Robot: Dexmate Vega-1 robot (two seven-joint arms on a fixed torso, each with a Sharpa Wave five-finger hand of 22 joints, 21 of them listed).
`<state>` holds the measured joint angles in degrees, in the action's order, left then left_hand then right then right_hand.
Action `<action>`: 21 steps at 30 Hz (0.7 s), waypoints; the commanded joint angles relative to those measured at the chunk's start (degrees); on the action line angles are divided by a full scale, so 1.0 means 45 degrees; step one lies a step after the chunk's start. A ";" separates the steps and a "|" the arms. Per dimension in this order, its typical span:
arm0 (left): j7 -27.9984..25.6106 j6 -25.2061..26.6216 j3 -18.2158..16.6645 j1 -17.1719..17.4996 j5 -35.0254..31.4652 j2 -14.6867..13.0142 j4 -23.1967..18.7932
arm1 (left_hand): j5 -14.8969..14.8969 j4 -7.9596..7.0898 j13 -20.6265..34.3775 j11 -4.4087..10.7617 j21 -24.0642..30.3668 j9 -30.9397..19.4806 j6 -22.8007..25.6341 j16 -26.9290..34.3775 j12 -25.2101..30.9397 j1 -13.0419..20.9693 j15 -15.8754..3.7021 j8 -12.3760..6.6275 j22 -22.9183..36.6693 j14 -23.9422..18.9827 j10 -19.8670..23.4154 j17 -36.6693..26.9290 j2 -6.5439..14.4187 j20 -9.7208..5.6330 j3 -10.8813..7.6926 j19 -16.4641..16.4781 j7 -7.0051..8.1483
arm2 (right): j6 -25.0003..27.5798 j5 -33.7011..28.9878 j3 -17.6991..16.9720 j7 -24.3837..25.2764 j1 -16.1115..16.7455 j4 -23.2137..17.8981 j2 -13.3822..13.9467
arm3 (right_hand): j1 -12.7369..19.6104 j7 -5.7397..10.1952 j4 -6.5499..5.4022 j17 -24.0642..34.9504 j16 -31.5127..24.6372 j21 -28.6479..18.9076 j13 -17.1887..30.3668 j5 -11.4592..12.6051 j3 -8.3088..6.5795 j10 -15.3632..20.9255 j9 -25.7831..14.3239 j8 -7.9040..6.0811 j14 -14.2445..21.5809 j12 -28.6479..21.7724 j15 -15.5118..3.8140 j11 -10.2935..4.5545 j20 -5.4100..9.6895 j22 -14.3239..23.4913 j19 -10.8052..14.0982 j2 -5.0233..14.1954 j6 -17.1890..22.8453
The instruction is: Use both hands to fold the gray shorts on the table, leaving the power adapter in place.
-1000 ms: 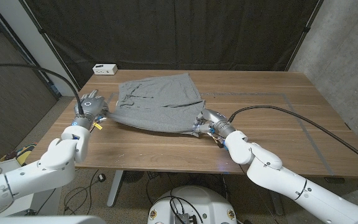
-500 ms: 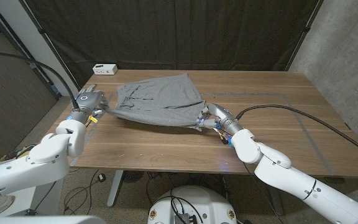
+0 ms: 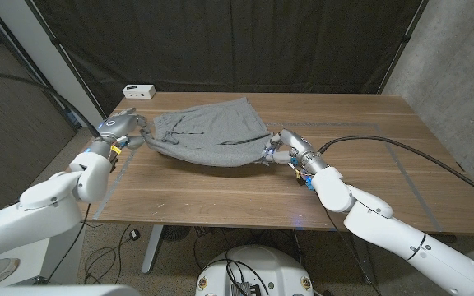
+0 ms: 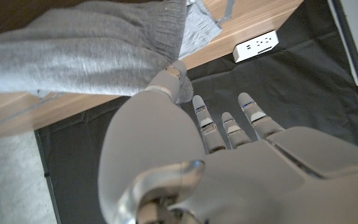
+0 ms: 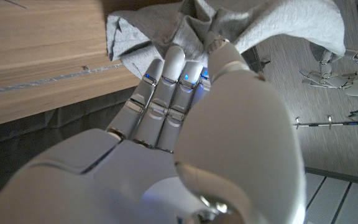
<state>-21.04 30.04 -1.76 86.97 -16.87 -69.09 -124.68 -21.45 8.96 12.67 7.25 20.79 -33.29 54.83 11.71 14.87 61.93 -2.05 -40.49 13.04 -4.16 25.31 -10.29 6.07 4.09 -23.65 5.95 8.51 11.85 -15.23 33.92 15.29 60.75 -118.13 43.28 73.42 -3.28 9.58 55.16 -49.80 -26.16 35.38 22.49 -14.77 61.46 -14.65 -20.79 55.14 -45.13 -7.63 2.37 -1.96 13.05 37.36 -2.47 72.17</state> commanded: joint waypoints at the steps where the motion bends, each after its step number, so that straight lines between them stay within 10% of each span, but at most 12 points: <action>1: 0.1027 -0.3498 -0.2514 0.1117 0.0794 0.2019 0.0341 | -0.0214 0.0021 0.0056 0.0006 0.0080 -0.0249 0.2700 0.0053 0.0146 -0.0052 -0.0887 -0.0153 0.0047 -0.0164 0.0181 -0.0057 -0.0151 -0.0043 -0.0155 0.0101 -0.2788 | -0.1760 -0.0373 -0.0053 0.0807 -0.0578 0.1064 -0.0479 | -0.0010 -0.0160 -0.0010 0.0210 -0.0045 -0.0113 0.0208 0.0221 -0.0288 0.0053 -0.0080 0.0052 -0.0086 -0.0117 -0.0190 0.0114 0.0005 -0.0014 -0.0079 -0.0173 0.0163; 21: 0.2054 -0.5391 -0.3702 0.1175 0.0582 0.5005 0.0823 | -0.1436 0.0037 0.0155 -0.0160 0.0464 -0.1188 0.2794 0.0156 0.0391 -0.0238 -0.0842 -0.0890 0.0037 -0.1065 0.0728 -0.0122 -0.0497 -0.0194 -0.0594 0.0665 -0.3210 | -0.2481 -0.1699 0.0237 0.2232 -0.1976 0.3102 -0.1915 | -0.0521 0.0066 -0.0144 0.0912 0.0047 -0.0293 0.0529 0.0684 -0.1121 -0.0307 -0.0308 0.0206 -0.0273 0.0082 -0.0366 -0.0149 -0.0038 0.0036 -0.0427 -0.0207 -0.0331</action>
<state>-13.12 9.63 -15.61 91.98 -13.46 -53.14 -122.04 -26.63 9.16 13.14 6.75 22.20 -36.59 54.63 11.71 16.12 60.94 -2.16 -43.64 13.04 -7.59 27.64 -10.55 4.50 3.38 -25.56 8.10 7.66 2.45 -19.62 34.14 21.77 55.39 -108.87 37.83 72.14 -2.96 8.95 58.80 -49.80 -27.05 37.79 25.06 -19.12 60.34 -15.81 -20.09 54.39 -45.09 -7.48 1.73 -2.28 13.06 35.79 -3.83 71.19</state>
